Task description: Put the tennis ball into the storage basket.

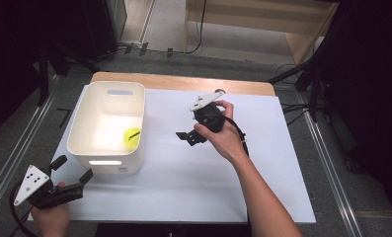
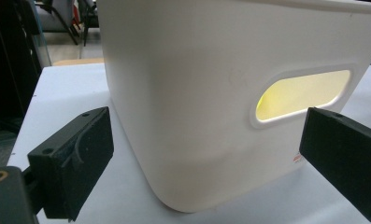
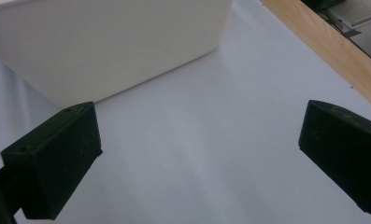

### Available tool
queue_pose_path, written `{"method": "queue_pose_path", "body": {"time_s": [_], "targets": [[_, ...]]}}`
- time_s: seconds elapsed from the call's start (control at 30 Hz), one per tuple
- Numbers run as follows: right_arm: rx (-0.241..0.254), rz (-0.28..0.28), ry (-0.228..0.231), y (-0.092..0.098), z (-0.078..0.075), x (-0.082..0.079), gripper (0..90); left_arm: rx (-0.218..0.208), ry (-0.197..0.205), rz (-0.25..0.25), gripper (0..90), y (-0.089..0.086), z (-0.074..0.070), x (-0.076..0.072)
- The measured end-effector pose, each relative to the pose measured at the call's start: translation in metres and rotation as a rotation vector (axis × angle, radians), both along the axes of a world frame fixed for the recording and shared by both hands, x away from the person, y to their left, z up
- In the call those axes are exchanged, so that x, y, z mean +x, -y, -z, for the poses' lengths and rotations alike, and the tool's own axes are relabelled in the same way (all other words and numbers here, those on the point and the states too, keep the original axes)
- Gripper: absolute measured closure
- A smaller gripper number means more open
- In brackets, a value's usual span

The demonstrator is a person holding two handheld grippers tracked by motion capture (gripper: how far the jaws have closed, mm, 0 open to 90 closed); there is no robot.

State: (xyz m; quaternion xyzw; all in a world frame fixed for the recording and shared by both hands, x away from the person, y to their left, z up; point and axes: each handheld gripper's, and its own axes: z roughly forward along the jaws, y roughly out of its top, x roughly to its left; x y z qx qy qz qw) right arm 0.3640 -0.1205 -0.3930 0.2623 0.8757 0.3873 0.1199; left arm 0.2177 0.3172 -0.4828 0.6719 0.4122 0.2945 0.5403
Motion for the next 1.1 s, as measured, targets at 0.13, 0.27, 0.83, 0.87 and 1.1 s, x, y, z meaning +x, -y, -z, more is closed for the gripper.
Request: {"method": "queue_pose_path", "body": {"time_s": [0.13,0.27,0.83,0.87,1.1], "targets": [[0.015,0.019,0.0,0.01,0.005,-0.004,0.0,0.0,0.0,-0.001,2.8,0.0,0.0,0.0],[0.03,0.044,0.0,0.02,0.009,-0.007,0.0,0.001,0.001,-0.003,2.9,0.0,0.0,0.0],[0.08,0.131,0.014,0.064,0.029,-0.027,0.0,0.014,-0.001,-0.006,2.9,0.001,0.0,0.0],[0.082,0.136,0.017,0.067,0.031,-0.029,0.0,0.013,0.0,-0.004,2.9,0.001,0.001,0.0],[0.101,0.171,0.017,0.085,0.04,-0.039,0.0,0.02,-0.001,-0.001,2.9,0.002,0.001,0.0]]}}
